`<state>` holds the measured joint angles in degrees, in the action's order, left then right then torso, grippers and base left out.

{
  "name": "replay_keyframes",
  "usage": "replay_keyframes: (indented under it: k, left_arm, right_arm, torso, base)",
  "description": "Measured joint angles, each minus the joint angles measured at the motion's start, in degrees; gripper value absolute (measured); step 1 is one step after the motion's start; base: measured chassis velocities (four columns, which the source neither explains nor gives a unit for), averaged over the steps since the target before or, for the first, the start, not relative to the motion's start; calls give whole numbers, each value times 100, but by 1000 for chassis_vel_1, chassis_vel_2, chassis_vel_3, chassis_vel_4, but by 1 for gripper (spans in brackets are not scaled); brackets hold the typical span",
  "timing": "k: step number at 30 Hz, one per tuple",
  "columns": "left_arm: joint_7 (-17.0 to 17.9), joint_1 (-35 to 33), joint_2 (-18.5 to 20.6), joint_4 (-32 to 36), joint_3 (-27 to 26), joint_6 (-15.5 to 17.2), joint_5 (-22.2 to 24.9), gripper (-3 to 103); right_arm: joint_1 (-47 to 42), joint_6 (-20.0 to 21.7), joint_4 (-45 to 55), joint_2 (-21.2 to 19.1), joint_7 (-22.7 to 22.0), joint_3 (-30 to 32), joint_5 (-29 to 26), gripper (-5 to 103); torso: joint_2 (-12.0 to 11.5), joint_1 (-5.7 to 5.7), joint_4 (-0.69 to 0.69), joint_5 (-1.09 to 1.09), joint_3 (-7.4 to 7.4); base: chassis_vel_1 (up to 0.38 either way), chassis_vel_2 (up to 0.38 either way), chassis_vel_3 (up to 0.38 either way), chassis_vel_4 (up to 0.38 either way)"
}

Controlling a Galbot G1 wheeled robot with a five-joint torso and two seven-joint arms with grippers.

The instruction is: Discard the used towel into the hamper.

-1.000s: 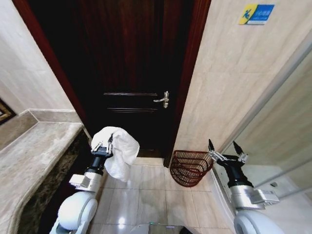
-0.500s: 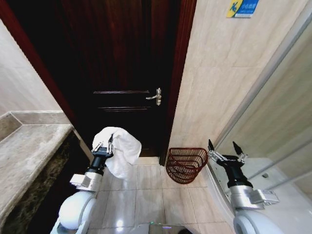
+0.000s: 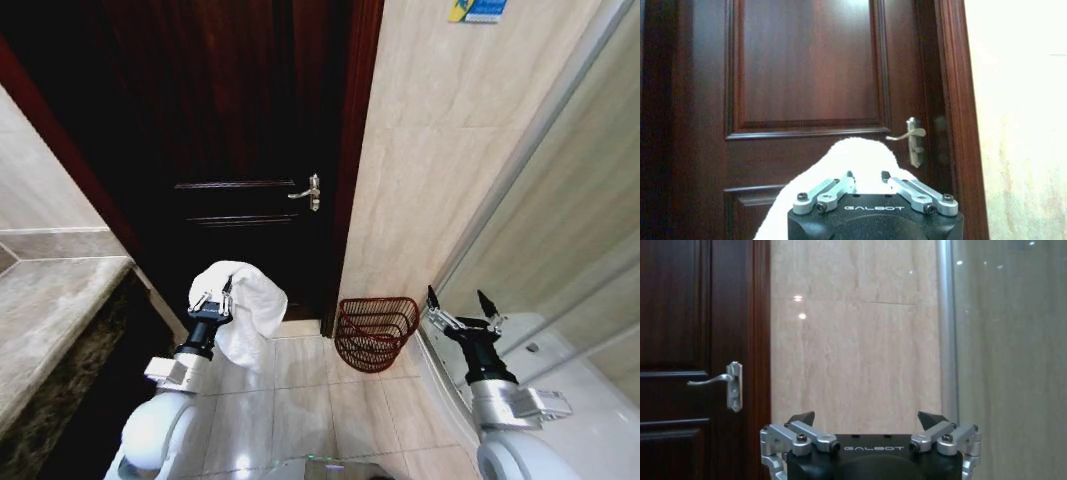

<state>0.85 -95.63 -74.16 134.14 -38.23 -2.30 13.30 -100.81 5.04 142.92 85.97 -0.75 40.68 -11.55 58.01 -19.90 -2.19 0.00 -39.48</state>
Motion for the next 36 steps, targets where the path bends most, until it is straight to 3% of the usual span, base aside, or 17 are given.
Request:
replay_keyframes:
  k: [36]
  left_arm:
    - [-66, -65, -23, -113, 32, -138, -50, 11]
  right_arm:
    - [-49, -137, -42, 38, 75, -48, 157, 100]
  torso:
    - [-969, 424, 0, 0, 545]
  base:
    - [-79, -82, -17, -14]
